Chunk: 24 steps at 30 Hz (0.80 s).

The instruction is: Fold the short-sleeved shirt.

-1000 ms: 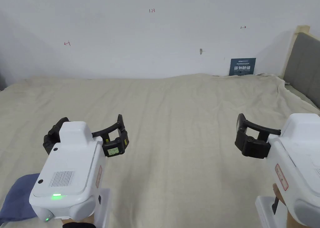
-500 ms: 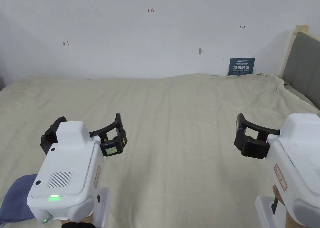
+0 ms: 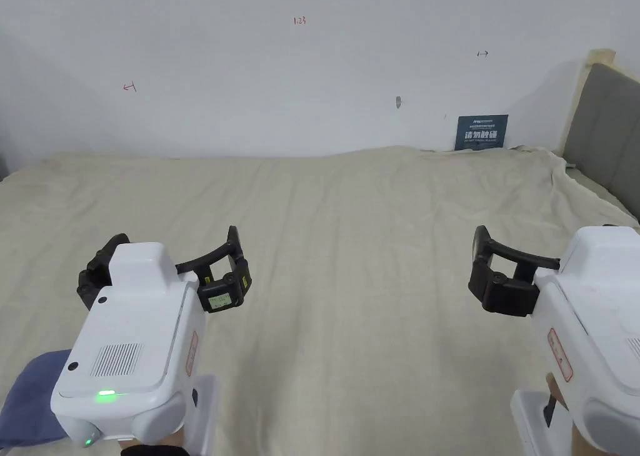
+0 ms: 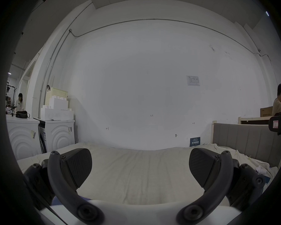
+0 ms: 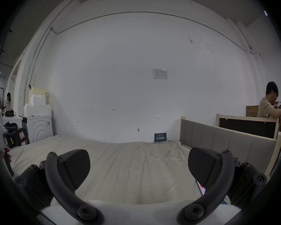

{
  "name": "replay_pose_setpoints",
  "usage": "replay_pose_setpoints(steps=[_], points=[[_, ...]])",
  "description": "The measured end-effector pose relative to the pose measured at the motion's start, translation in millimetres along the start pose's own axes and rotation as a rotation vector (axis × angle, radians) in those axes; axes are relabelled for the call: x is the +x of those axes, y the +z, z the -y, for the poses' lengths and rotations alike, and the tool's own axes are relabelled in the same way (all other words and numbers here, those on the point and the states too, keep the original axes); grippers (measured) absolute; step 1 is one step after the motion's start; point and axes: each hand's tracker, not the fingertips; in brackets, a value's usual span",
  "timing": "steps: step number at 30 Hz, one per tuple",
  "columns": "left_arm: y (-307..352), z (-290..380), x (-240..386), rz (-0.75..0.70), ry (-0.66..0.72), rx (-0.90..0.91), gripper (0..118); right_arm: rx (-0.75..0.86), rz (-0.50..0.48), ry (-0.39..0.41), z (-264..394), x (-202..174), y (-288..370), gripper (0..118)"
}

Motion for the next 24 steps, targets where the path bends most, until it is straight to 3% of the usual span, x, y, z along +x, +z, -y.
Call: replay_pose_setpoints(steps=[24], points=[[2.7,-2.0,-1.0,0.000,0.005,0.006,118,0.022,0.015,0.017,-1.6,0.7,3.6,118]])
